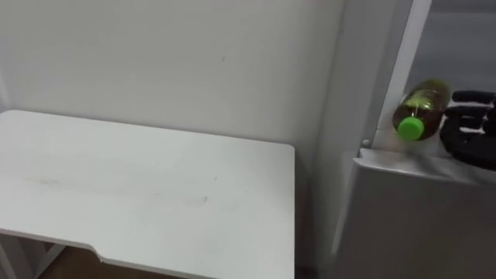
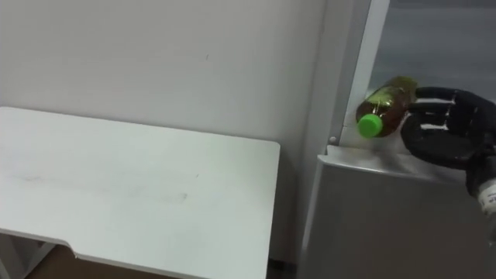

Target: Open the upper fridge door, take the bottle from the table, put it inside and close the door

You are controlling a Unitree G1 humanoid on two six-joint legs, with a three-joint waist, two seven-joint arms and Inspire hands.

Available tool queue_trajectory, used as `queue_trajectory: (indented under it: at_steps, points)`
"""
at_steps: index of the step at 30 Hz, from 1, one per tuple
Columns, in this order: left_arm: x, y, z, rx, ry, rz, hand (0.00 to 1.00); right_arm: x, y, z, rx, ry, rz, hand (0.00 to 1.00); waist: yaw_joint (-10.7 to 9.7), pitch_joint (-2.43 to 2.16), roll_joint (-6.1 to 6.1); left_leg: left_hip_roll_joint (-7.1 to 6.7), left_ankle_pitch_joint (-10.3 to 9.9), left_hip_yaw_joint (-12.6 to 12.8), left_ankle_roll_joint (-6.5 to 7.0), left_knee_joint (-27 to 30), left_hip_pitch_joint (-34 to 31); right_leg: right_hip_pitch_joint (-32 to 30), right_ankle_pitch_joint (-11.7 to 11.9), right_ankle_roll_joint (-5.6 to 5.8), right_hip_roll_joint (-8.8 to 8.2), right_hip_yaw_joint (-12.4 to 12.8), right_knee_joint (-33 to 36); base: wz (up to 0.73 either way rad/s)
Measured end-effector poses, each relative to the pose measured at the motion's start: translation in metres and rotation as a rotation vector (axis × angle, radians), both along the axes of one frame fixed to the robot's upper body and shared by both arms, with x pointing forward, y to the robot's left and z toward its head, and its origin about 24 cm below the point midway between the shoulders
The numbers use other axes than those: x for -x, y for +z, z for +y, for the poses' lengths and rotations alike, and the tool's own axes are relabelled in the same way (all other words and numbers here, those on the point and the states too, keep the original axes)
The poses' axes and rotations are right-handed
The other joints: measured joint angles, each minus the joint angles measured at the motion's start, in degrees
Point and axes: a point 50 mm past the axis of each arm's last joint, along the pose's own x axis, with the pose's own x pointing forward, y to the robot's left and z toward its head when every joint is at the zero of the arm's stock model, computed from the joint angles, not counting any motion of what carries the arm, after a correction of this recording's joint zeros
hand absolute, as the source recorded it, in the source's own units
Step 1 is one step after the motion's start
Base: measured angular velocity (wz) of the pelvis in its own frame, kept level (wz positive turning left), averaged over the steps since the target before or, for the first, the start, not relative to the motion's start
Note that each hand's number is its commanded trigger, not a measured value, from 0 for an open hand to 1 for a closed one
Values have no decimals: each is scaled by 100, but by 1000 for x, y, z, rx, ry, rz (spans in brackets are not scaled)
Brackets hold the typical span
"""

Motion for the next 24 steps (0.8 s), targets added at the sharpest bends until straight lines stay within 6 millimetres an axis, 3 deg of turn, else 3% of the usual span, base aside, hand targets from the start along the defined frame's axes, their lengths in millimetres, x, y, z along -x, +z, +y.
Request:
queue_trajectory:
  at_steps: [2,7,12,13,15,20,24]
  points:
    - [5,-1,0,2,7,16,0,2,-8,-4,-1,-2,32,100,9,3,-35,-1,0,0,0,-16,-6,-12,0,0,0,1,-2,0]
    - [19,-4,-2,16,35,69,0,3,-12,-4,21,17,51,100,-9,-41,-95,-2,0,1,0,-22,5,-8,0,0,0,-4,-13,0]
    - [21,-4,-2,15,48,76,0,4,-17,-5,40,33,78,100,-3,-23,-85,-2,-1,-1,-1,-26,98,76,-3,5,-1,-21,-23,0]
    - [21,-4,-2,16,52,75,0,4,-17,-5,40,35,80,84,-4,-24,-84,-2,-1,-3,-1,-25,100,75,-4,7,-2,-26,-24,0]
    - [22,-4,-2,17,57,75,0,4,-17,-5,39,40,82,0,-5,-24,-86,-2,-1,-2,-1,-17,85,75,-5,8,-2,-23,-23,0]
    - [22,-4,-1,14,61,77,0,6,-21,-5,24,47,97,0,-3,-63,-138,-7,0,8,0,-18,83,88,-8,10,-2,3,-26,0]
    - [20,-4,-1,15,58,74,0,7,-22,-7,2,44,94,0,-11,-64,-135,-6,0,5,0,-17,86,94,-8,10,-1,-1,-25,0]
